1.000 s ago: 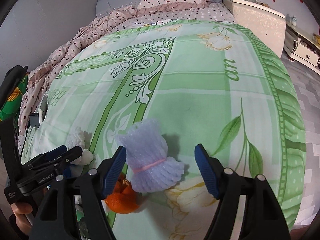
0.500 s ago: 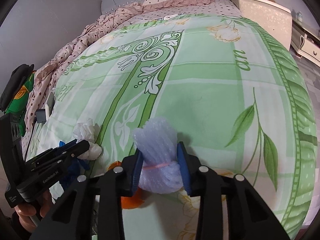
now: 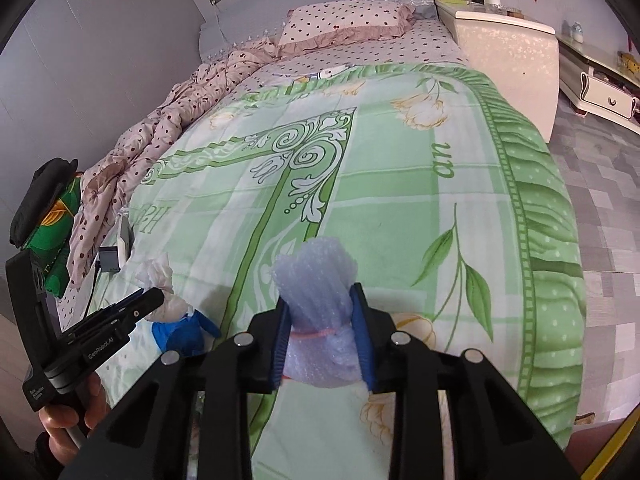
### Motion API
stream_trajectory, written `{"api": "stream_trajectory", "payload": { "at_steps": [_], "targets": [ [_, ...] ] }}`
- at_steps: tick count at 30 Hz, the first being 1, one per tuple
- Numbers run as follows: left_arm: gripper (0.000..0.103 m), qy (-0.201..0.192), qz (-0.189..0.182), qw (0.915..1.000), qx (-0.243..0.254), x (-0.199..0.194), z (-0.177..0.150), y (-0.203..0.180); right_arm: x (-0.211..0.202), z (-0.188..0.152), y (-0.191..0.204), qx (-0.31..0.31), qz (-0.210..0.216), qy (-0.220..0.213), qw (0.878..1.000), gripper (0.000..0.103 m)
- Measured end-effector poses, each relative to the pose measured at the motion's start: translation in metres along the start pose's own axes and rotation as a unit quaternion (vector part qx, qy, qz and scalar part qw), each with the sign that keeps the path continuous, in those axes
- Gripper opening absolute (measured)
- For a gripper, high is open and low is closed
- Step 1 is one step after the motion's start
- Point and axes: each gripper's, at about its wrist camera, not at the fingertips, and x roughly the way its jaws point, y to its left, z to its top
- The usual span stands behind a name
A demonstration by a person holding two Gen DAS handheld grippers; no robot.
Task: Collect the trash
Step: 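Grasp the white tissue with the left tool while the right tool grasps the lavender mesh puff, then carry the tissue and mesh puff over the yellow bin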
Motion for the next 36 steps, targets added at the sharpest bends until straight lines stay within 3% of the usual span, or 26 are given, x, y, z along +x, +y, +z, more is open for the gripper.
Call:
{"api": "stream_trajectory", "payload": {
  "at_steps": [7, 19, 26, 36],
  "targets": [
    [0.025, -0.037, 0.011, 0.9990, 0.021, -0.072, 0.006, -0.021, -0.077, -0.001, 0.009, 0.002, -0.007, -0.039, 0.999, 0.027],
    [0.026, -0.076, -0.022, 0.9953, 0.056, -0.170, 0.000, -0.095, -0.204, -0.017, -0.008, 0.014, -0.022, -0.108, 0.994, 0.027],
    [0.026, -0.084, -0.050, 0.9910, 0.091, -0.199, -0.013, -0.156, -0.267, -0.035, -0.036, 0.029, -0.048, -0.137, 0.989, 0.027],
    [0.026, -0.071, -0.099, 0.9823, 0.142, -0.210, -0.047, -0.255, -0.319, -0.070, -0.105, 0.081, -0.093, -0.149, 0.981, 0.027]
  ]
}}
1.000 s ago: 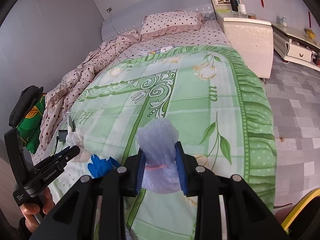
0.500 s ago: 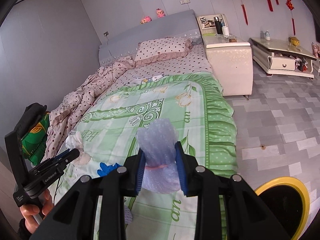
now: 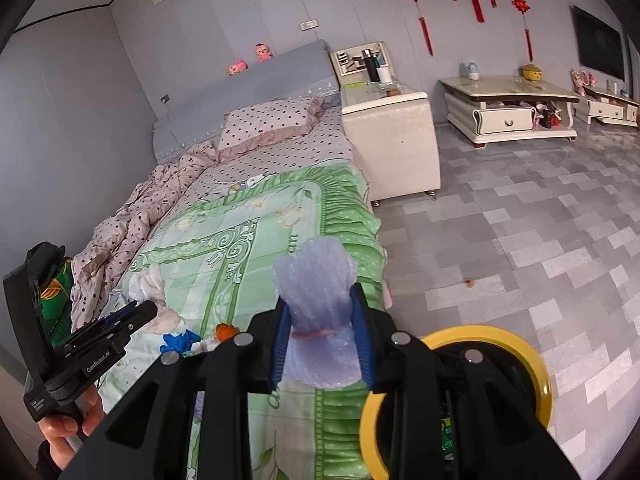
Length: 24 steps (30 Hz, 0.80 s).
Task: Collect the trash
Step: 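Carry the tissue and mesh puff over the yellow bin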
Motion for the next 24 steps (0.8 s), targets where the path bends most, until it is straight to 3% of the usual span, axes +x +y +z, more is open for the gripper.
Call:
{"api": "stream_trajectory", "payload": {
  "at_steps": [12, 24],
  "targets": [
    [0.026, 0.039, -0.049, 0.9971, 0.043, 0.037, -0.023, -0.089, -0.014, -0.027, -0.078, 0.051, -0.047, 0.012, 0.998, 0.028],
    [0.026, 0.100, -0.082, 0.9897, 0.061, 0.095, -0.068, -0.131, 0.012, -0.052, -0.131, 0.083, -0.080, 0.049, 0.992, 0.028]
  ]
}}
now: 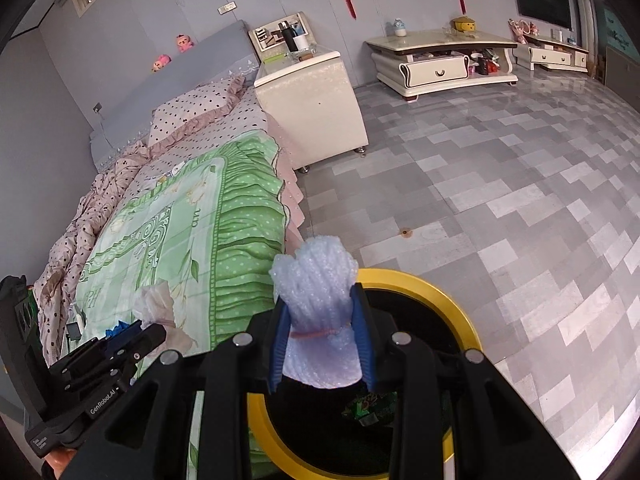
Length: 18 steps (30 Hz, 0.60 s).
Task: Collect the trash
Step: 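Carry the tissue and mesh puff over the yellow bin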
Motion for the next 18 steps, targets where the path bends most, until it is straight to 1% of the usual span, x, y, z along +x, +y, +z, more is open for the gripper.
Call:
{"api": "stream_trajectory", "payload": {
  "at_steps": [5, 9, 14, 15, 18],
  "targets": [
    [0.027, 0.019, -0.014, 0.9997, 0.009, 0.023, -0.010, -0.016, 0.016, -0.004, -0.016, 0.013, -0.010, 0.018, 1.000, 0.028],
    [0.027, 0.033, -0.022, 0.9991, 0.010, 0.036, -0.016, -0.025, 0.021, -0.006, -0.025, 0.021, -0.015, 0.025, 0.999, 0.029],
    [0.028, 0.042, -0.036, 0.9984, 0.016, 0.042, -0.020, -0.032, 0.020, -0.007, -0.030, 0.021, -0.020, 0.024, 0.999, 0.030],
    [0.029, 0.043, -0.038, 0.9982, 0.016, 0.042, -0.020, -0.033, 0.020, -0.008, -0.031, 0.023, -0.019, 0.025, 0.999, 0.032],
    [0.033, 0.044, -0.047, 0.9979, 0.008, 0.041, -0.019, -0.033, 0.017, -0.007, -0.033, 0.029, -0.020, 0.021, 0.999, 0.034]
  ]
}}
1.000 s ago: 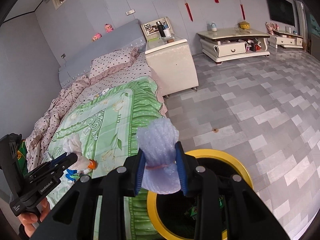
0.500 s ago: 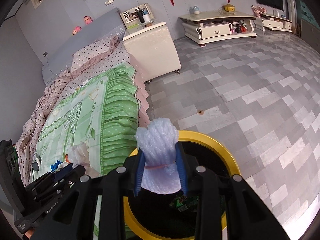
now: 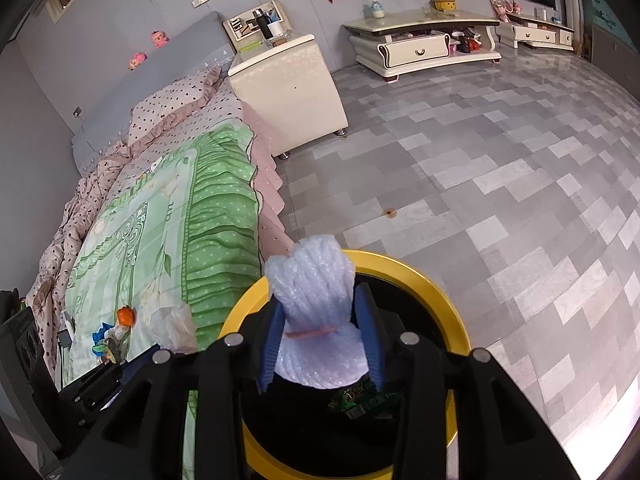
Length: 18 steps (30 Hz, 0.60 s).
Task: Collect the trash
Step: 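Carry the tissue and mesh puff over the yellow bin, then open both tools to drop the tissue and mesh puff into the bin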
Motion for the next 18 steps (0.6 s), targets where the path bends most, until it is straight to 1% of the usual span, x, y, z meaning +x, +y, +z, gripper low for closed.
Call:
{"api": "stream_trajectory", "payload": {
  "at_steps": [5, 8, 9, 11, 13, 15, 18],
  "targets": [
    [0.044, -0.005, 0.001, 1.0000, -0.004, -0.005, 0.000, 0.003, -0.003, 0.000, -0.004, 0.008, -0.012, -0.002, 1.000, 0.040],
    [0.055, -0.008, 0.001, 1.0000, -0.005, -0.009, 0.000, 0.006, -0.003, -0.001, -0.007, 0.013, -0.023, -0.001, 1.000, 0.044],
    [0.060, -0.008, 0.000, 1.0000, -0.004, -0.010, 0.000, 0.007, -0.003, -0.001, -0.008, 0.014, -0.026, -0.002, 1.000, 0.046],
    [0.063, -0.011, 0.001, 0.9999, -0.003, -0.012, -0.001, 0.008, -0.003, -0.002, -0.009, 0.018, -0.030, -0.001, 0.999, 0.047],
    [0.068, -0.013, 0.002, 0.9999, -0.006, -0.015, -0.002, 0.011, -0.004, -0.002, -0.011, 0.021, -0.035, -0.002, 0.999, 0.055],
    [0.069, -0.016, 0.003, 0.9998, -0.010, -0.018, -0.003, 0.016, -0.005, -0.003, -0.010, 0.022, -0.038, -0.003, 0.999, 0.055],
    [0.074, -0.022, 0.012, 0.9996, -0.015, -0.023, -0.003, 0.024, -0.008, -0.003, -0.006, 0.020, -0.039, -0.006, 0.999, 0.060]
  ]
}}
